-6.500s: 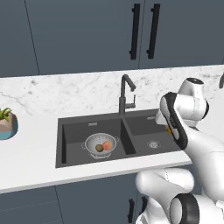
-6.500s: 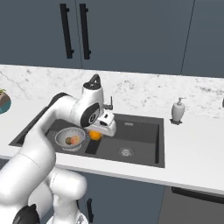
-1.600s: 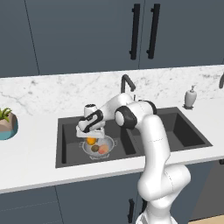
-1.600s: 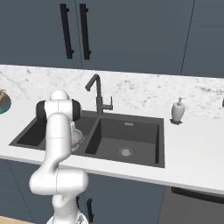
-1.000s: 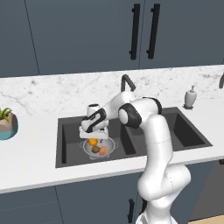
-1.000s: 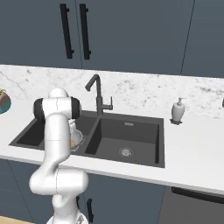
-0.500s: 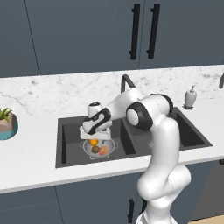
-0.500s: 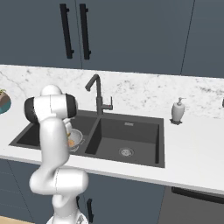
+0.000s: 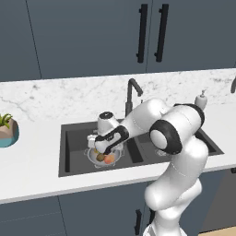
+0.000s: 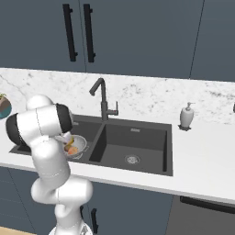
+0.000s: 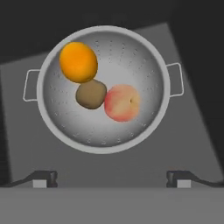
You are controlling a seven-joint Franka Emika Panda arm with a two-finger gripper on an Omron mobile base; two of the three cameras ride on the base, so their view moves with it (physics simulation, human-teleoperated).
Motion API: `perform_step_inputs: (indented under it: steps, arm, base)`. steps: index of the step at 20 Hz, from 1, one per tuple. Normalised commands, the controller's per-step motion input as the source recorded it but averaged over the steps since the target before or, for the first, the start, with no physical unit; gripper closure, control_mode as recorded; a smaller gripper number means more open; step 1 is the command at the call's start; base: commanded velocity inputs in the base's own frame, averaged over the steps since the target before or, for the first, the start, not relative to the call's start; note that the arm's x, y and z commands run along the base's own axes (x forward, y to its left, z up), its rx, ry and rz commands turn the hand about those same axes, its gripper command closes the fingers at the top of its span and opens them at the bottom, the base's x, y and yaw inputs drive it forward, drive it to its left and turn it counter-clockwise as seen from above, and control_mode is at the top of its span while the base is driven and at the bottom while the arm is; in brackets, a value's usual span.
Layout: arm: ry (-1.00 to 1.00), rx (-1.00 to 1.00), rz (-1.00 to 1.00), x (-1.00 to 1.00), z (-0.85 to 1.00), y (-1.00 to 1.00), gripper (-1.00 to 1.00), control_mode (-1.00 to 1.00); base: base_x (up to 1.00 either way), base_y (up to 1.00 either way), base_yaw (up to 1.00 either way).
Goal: Put the colander in the sink, put the kiwi, peach, orange in the colander, and turn on the sink faucet and pour water over the colander.
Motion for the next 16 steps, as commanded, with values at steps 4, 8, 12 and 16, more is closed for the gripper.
perform_step_inputs:
  steps: [4,8,12,16]
  arm:
    - [-0.14,0.0,0.0,-0.4,0.51,-0.01,-1.0,-1.0]
    - [-0.01,0.0,0.0,-0.37,0.59,-0.03,-1.0,-1.0]
    - [0.01,0.09,0.0,-0.34,0.67,-0.07,-1.0,-1.0]
    - [0.02,0.17,0.0,-0.36,0.66,-0.06,-1.0,-1.0]
  base:
    - [0.0,0.0,0.0]
    - [0.0,0.0,0.0]
    - [0.0,0.0,0.0]
    - [0.0,0.0,0.0]
